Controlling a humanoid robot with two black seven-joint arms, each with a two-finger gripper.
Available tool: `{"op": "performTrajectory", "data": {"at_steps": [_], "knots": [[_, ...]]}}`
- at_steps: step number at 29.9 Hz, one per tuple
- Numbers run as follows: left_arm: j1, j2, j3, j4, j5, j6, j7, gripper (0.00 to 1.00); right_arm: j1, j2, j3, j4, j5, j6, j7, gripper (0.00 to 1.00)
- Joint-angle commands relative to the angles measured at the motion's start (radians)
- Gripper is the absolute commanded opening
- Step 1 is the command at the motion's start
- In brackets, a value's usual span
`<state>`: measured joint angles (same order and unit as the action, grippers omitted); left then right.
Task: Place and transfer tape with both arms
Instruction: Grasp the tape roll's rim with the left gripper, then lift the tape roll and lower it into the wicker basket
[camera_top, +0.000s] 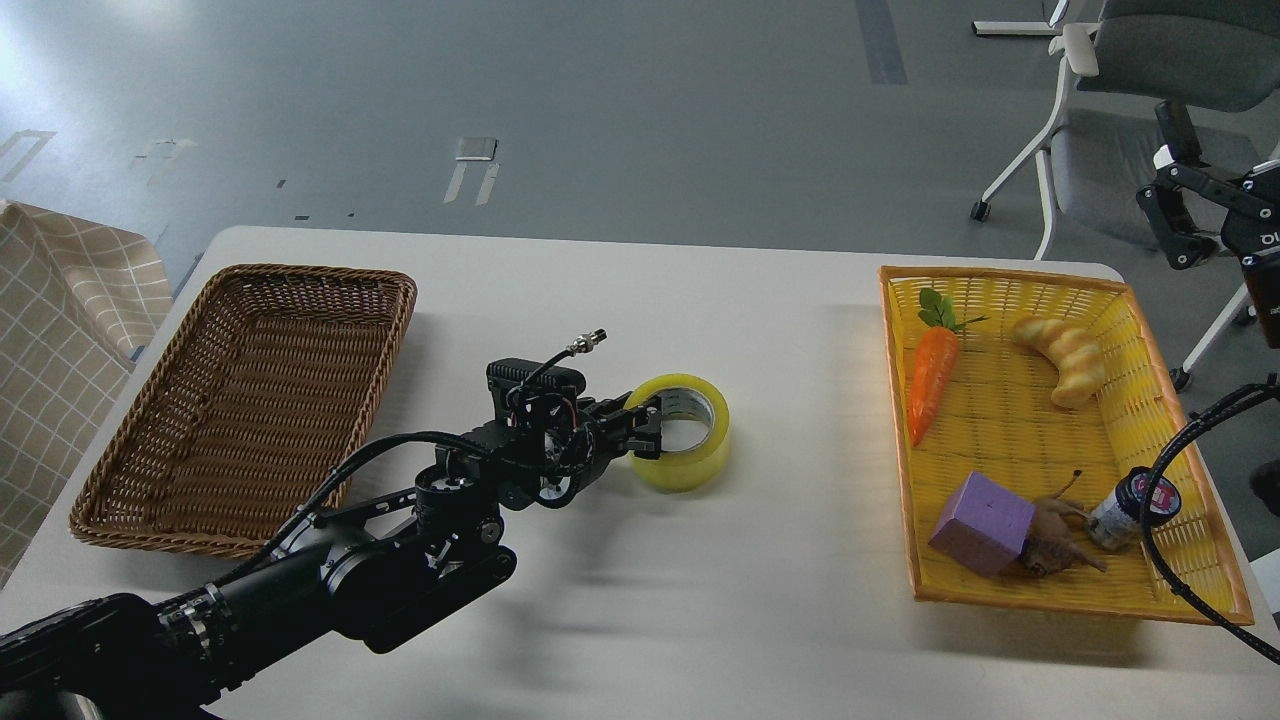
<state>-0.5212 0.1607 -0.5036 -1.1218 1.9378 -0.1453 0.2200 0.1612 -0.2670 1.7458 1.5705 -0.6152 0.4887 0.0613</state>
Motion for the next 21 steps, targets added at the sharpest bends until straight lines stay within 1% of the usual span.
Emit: {"op": "performTrajectory", "data": {"at_steps": [1,6,13,19,20,21], "knots": [[0.000,0.000,-0.001,0.000,-0.003,-0.005,0.001,0.24,0.000,0.000,0.000,-0.001,0.000,0.000,0.000,1.00],[0.000,0.000,-0.003,-0.003,-0.029,-0.005,0.001,0.23,0.000,0.000,0.000,-0.001,0.000,0.000,0.000,1.00],[-0.025,0.039,-0.007,-0.024,-0.083,-0.005,-0.001,0.23,-0.003,0.002,0.000,0.002,0.000,0.000,0.000,1.00],[-0.085,0.138,-0.010,-0.073,-0.123,-0.003,-0.002,0.21,0.007,0.003,0.001,0.002,0.000,0.000,0.000,1.00],[-0.097,0.172,-0.010,-0.081,-0.125,-0.003,-0.005,0.21,0.009,0.002,0.001,0.002,0.000,0.000,0.000,1.00],[-0.112,0.216,-0.010,-0.099,-0.126,-0.002,-0.019,0.21,0.012,0.000,0.001,0.002,0.000,0.000,-0.001,1.00]]}}
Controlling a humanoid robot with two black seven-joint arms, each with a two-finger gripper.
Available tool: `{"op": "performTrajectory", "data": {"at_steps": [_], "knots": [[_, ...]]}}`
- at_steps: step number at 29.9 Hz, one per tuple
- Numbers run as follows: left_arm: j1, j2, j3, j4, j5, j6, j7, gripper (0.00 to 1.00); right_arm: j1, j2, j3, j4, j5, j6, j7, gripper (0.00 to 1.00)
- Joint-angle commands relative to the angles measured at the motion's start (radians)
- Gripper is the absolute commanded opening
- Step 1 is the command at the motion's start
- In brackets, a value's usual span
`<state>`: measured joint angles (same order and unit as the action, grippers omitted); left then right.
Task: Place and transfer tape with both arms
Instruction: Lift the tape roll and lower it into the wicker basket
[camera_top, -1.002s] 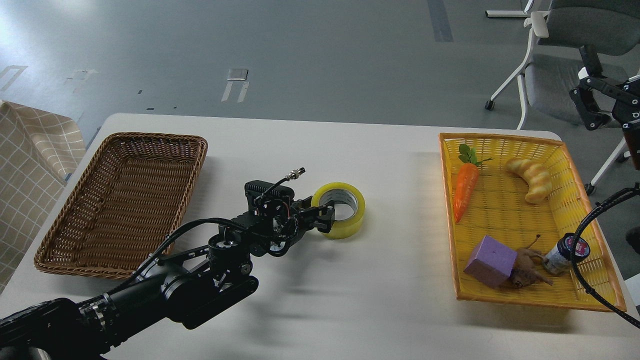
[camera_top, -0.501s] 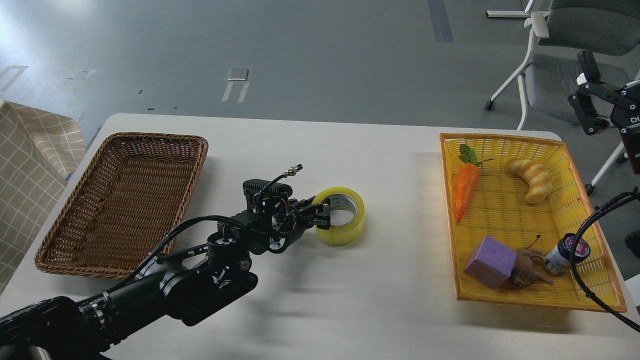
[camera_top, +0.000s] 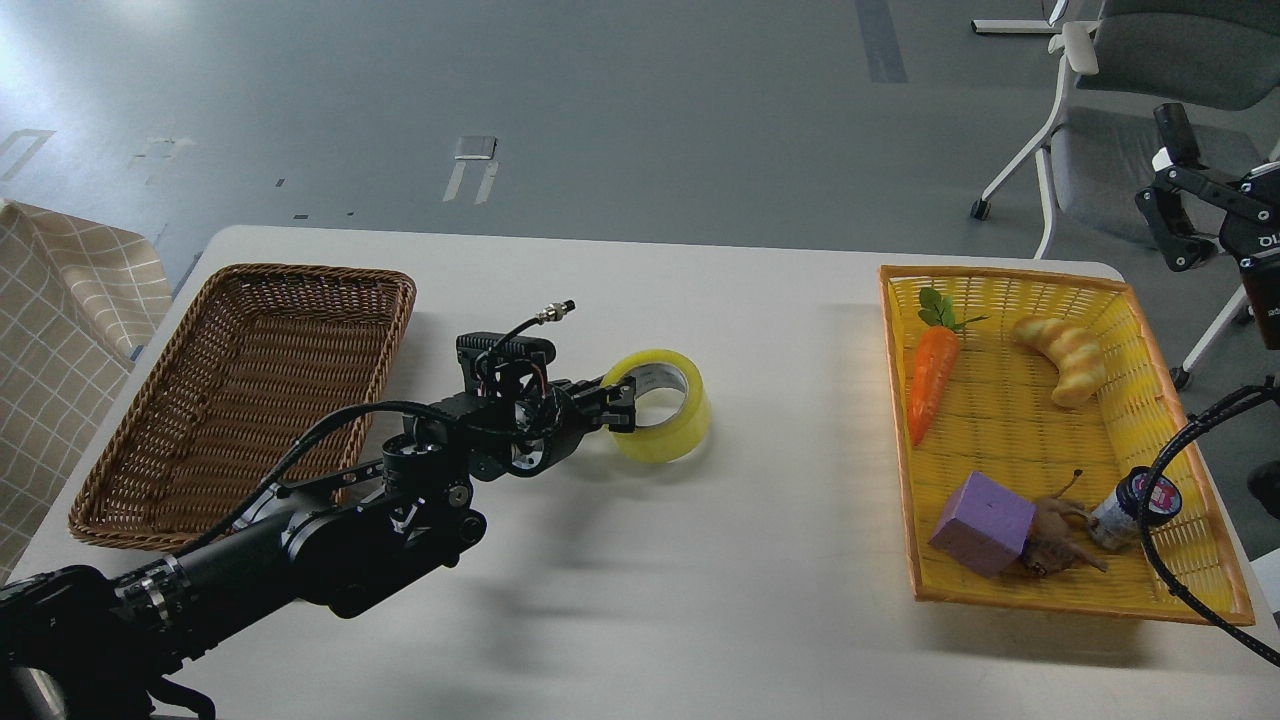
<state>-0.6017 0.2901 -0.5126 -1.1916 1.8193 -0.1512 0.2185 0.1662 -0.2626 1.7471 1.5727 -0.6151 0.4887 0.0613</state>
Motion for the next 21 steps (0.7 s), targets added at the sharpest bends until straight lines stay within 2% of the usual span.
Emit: {"op": "performTrajectory", "data": {"at_steps": [1,3,7,13,16,17,19,21], "knots": [[-0.038,0.110,-0.001,-0.042,-0.009,0.004,-0.028,0.21,0.007,-0.004,0.000,0.000,0.000,0.000,0.000,1.00],[-0.043,0.173,-0.003,-0.084,-0.009,0.004,-0.063,0.20,0.007,-0.004,0.000,0.000,0.000,0.000,-0.001,1.00],[-0.044,0.303,-0.009,-0.149,-0.014,0.005,-0.087,0.20,0.007,-0.004,0.000,0.000,0.000,0.000,-0.001,1.00],[-0.043,0.521,-0.012,-0.207,-0.025,0.006,-0.145,0.20,0.006,-0.004,-0.001,0.000,0.000,0.000,-0.001,1.00],[-0.043,0.607,-0.012,-0.212,-0.026,0.006,-0.197,0.20,0.004,-0.006,-0.001,0.000,0.000,0.000,-0.001,1.00],[-0.043,0.644,-0.014,-0.212,-0.028,0.007,-0.238,0.20,0.004,-0.004,-0.001,0.000,0.000,0.000,-0.001,1.00],[-0.041,0.700,-0.015,-0.212,-0.031,0.009,-0.281,0.20,0.004,-0.006,-0.003,0.000,0.000,0.000,-0.001,1.00],[-0.039,0.751,-0.017,-0.214,-0.049,0.010,-0.301,0.20,0.006,-0.004,-0.004,0.000,0.000,0.000,-0.001,1.00]]}}
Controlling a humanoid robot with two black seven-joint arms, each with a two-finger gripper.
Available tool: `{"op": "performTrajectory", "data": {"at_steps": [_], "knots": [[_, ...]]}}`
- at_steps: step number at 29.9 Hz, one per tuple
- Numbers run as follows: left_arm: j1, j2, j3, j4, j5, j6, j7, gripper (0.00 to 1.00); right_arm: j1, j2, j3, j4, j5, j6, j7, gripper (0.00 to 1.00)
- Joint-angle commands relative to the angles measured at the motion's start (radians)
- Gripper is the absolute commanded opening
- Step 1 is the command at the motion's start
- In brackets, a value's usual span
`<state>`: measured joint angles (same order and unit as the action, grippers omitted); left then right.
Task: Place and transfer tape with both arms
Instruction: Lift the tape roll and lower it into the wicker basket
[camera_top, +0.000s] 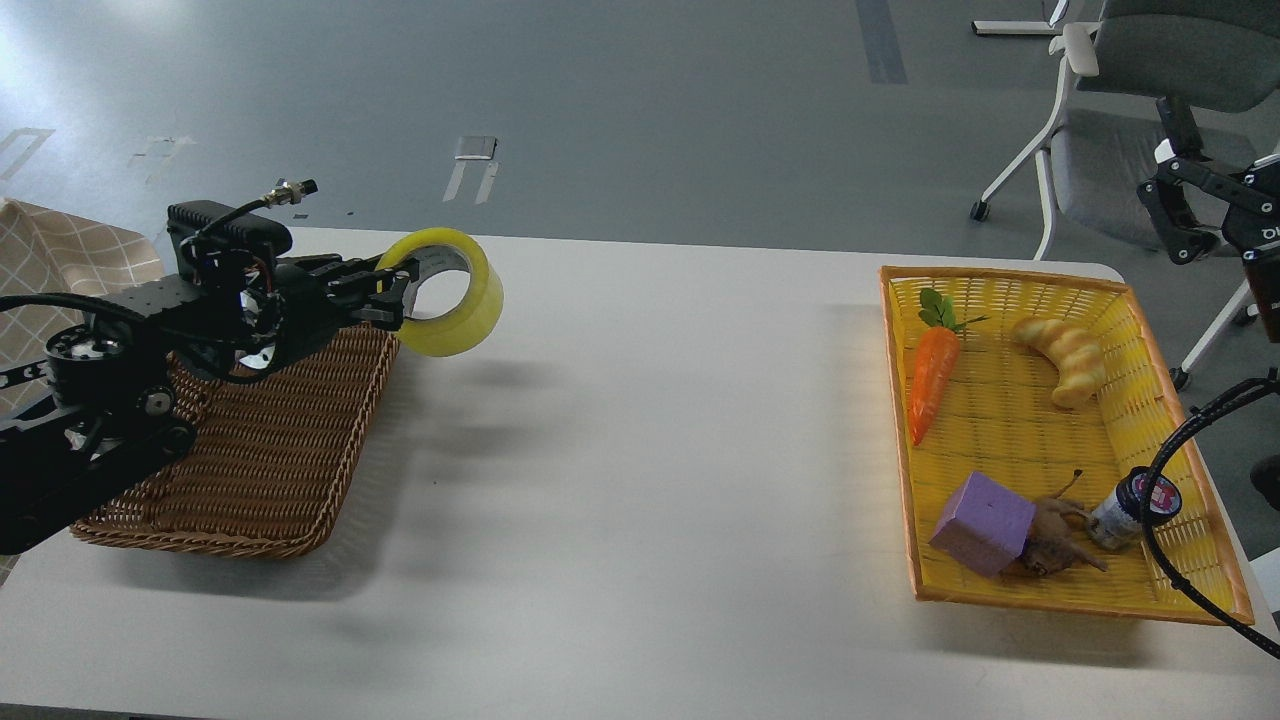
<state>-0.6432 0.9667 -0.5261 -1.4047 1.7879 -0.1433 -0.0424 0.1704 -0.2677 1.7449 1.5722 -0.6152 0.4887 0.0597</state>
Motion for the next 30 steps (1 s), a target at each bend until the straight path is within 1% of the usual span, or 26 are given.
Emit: {"op": "performTrajectory", "data": {"at_steps": [1,5,9,11,13,16,19,23,25,27,28,29,30], "knots": [[0.002,0.090,-0.003,0.000,-0.025,0.002,-0.048,0.20,0.001,-0.001,-0.002,0.000,0.000,0.000,0.000,1.00],[0.014,0.159,0.011,0.012,-0.045,0.002,-0.109,0.20,0.001,0.001,-0.004,-0.003,0.000,0.000,0.000,1.00],[0.034,0.184,0.014,0.030,-0.045,0.002,-0.137,0.20,0.000,0.001,-0.005,-0.003,0.000,0.000,0.000,1.00],[0.059,0.182,0.014,0.073,-0.041,0.005,-0.160,0.20,0.001,0.001,-0.005,-0.003,0.000,0.000,0.002,1.00],[0.071,0.179,0.015,0.125,-0.041,0.030,-0.192,0.20,0.000,0.001,-0.005,-0.003,0.000,0.000,0.000,1.00],[0.100,0.178,0.015,0.159,-0.041,0.047,-0.209,0.20,0.000,0.001,-0.005,-0.003,0.002,0.000,0.000,1.00],[0.123,0.175,0.015,0.207,-0.042,0.068,-0.211,0.20,-0.002,0.005,-0.005,-0.003,0.002,0.000,0.000,1.00],[0.155,0.173,0.015,0.222,-0.044,0.079,-0.214,0.20,-0.002,0.008,-0.007,-0.003,0.002,0.000,0.000,1.00],[0.183,0.168,0.015,0.245,-0.044,0.094,-0.226,0.20,0.000,0.010,-0.007,0.000,0.002,0.000,0.000,1.00],[0.194,0.162,0.015,0.268,-0.044,0.105,-0.229,0.20,-0.002,0.008,-0.007,0.002,0.002,0.000,0.000,1.00],[0.200,0.150,0.015,0.297,-0.045,0.111,-0.235,0.20,-0.002,0.008,-0.007,0.002,0.002,0.000,0.002,1.00],[0.203,0.142,0.015,0.308,-0.045,0.111,-0.241,0.20,-0.002,0.008,-0.007,0.002,0.002,0.000,0.000,1.00],[0.206,0.127,0.015,0.322,-0.045,0.111,-0.257,0.20,-0.002,0.005,-0.007,0.000,0.002,0.000,0.000,1.00]]}}
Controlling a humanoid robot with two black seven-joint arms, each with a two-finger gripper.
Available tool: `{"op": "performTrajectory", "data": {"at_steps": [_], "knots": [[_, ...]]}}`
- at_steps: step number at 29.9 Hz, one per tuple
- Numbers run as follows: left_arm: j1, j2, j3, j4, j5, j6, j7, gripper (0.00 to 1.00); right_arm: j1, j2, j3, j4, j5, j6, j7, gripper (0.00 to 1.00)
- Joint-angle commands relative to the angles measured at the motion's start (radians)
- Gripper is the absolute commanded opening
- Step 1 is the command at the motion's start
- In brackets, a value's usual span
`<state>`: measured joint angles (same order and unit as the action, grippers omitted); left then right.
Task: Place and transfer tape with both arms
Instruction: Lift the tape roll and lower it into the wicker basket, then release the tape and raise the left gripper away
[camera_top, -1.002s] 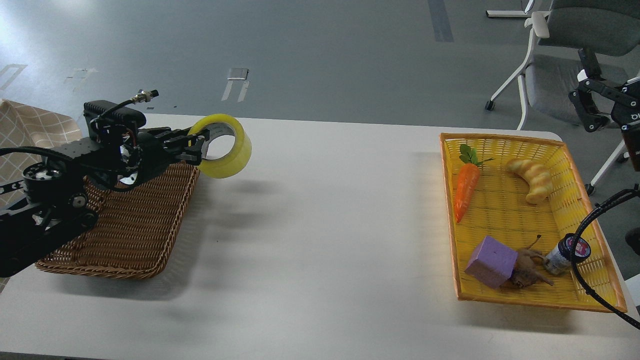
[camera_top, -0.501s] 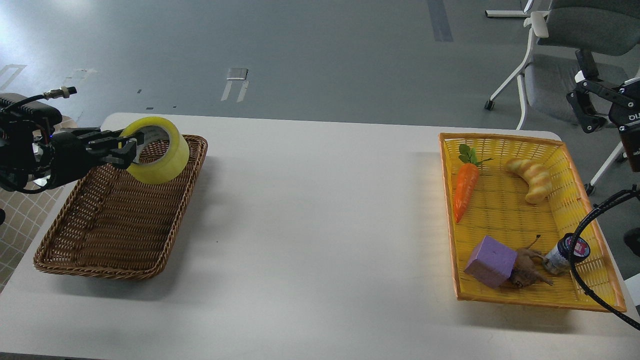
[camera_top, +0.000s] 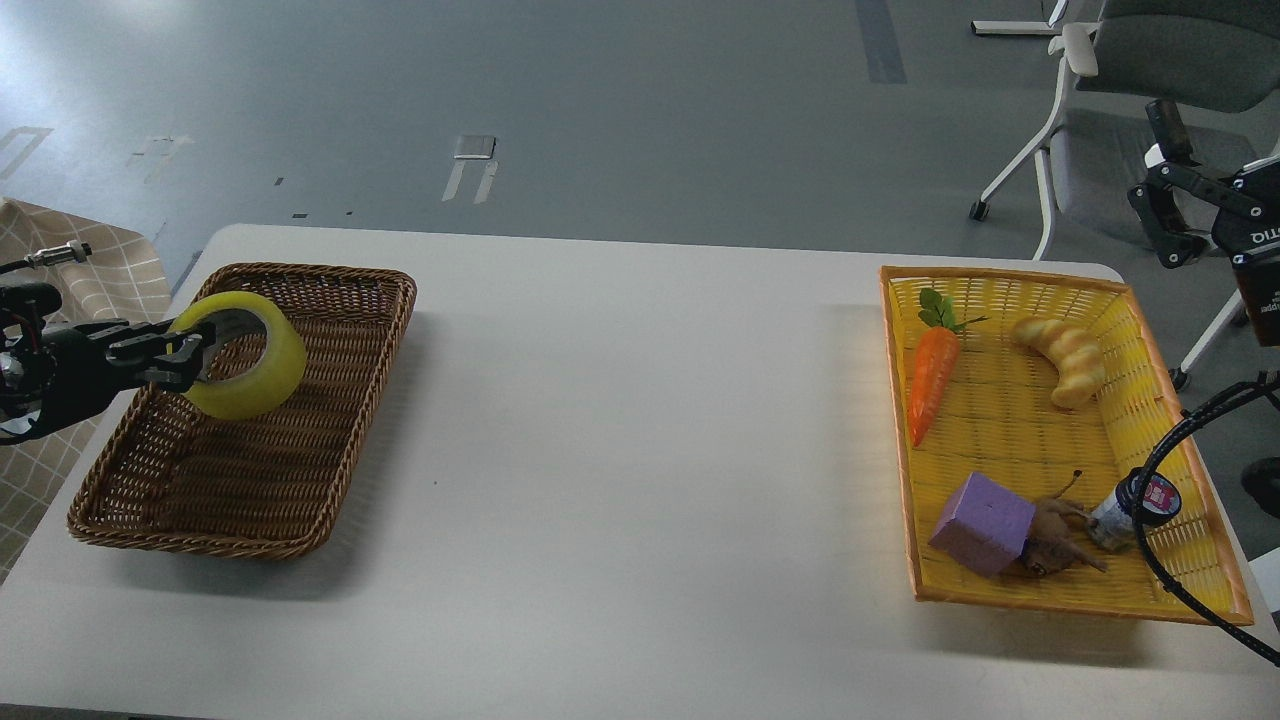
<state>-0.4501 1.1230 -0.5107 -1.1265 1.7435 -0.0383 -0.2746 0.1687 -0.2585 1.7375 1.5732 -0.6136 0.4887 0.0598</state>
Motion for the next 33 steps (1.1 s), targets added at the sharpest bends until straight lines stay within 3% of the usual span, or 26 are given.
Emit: {"op": "performTrajectory", "data": {"at_steps": [1,10,18,26,27,28,29,33], "knots": [[0.013,-0.037,0.000,0.048,-0.001,0.006,-0.031,0.20,0.000,-0.005,0.001,-0.001,0.000,0.000,0.000,1.00],[0.014,-0.101,0.001,0.105,0.002,0.006,-0.046,0.21,-0.005,-0.008,0.001,0.001,-0.002,0.000,0.000,1.00],[0.002,-0.189,0.032,0.246,0.004,0.009,-0.104,0.21,-0.006,-0.008,0.001,0.001,-0.002,0.000,0.000,1.00],[-0.021,-0.232,0.032,0.300,0.001,0.023,-0.113,0.24,-0.003,-0.008,0.001,-0.001,-0.002,0.000,0.000,1.00],[-0.031,-0.233,0.032,0.307,0.001,0.021,-0.130,0.33,-0.005,-0.008,0.001,-0.001,-0.002,0.000,0.000,1.00],[-0.036,-0.233,0.032,0.310,0.002,0.017,-0.158,0.57,-0.005,-0.010,0.001,-0.001,-0.003,0.000,0.000,1.00],[-0.038,-0.232,0.032,0.313,0.001,0.014,-0.184,0.93,-0.005,-0.010,0.001,-0.001,-0.003,0.000,0.000,1.00],[-0.038,-0.227,0.032,0.321,-0.004,0.009,-0.209,0.96,-0.006,-0.010,0.001,-0.001,-0.005,0.000,0.000,1.00]]}}
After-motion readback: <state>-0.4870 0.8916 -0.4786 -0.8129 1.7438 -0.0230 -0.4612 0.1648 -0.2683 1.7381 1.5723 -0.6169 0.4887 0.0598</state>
